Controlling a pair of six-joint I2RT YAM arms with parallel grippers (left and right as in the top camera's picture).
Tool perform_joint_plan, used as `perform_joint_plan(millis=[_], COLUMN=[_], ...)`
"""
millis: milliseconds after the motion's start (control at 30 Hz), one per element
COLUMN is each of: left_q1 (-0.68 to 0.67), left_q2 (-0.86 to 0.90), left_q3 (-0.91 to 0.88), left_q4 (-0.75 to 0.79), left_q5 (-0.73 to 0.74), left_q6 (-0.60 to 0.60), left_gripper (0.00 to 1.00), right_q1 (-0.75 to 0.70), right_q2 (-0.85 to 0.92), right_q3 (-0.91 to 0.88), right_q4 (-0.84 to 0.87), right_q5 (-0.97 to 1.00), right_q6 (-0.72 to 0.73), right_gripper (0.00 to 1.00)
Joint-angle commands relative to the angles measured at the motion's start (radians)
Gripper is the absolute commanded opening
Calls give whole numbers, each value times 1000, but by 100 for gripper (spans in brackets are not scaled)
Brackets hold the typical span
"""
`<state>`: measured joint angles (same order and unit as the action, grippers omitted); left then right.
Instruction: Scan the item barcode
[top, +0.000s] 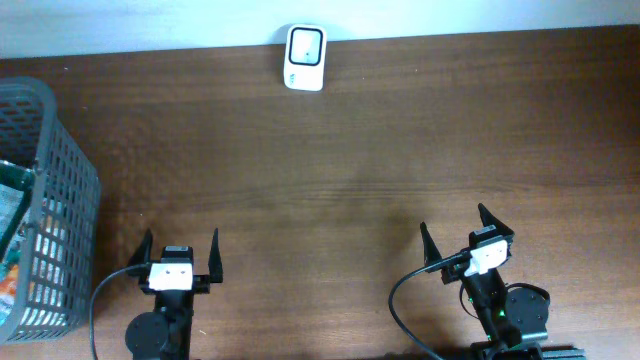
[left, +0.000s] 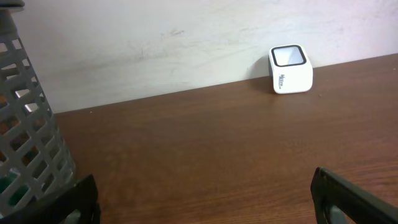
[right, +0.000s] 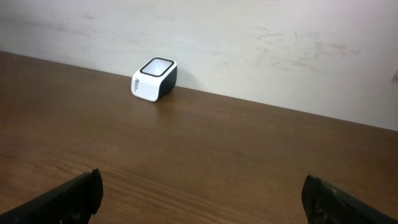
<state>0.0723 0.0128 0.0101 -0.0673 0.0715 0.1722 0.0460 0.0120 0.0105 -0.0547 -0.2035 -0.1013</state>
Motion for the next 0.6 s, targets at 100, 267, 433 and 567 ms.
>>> perform_joint_plan(millis=[100,267,433,567], left_q1=[-2,-2,-2,-2], left_q2=[-8,-8,-8,-8], left_q3=[-1,-1,-1,-1], left_q4=[-6,-6,-6,-5], left_q5=[10,10,-7,-8], left_q6=[9,9,10,9], left_gripper=[99,99,99,99], right_q1=[6,6,6,6], right_q2=[-9,-9,-9,-9], right_q3=[-5,-5,-5,-5], right_q4=[-2,-2,-2,-2], right_q5=[5,5,5,5], right_q6=[4,4,4,4], right_gripper=[98,98,98,98])
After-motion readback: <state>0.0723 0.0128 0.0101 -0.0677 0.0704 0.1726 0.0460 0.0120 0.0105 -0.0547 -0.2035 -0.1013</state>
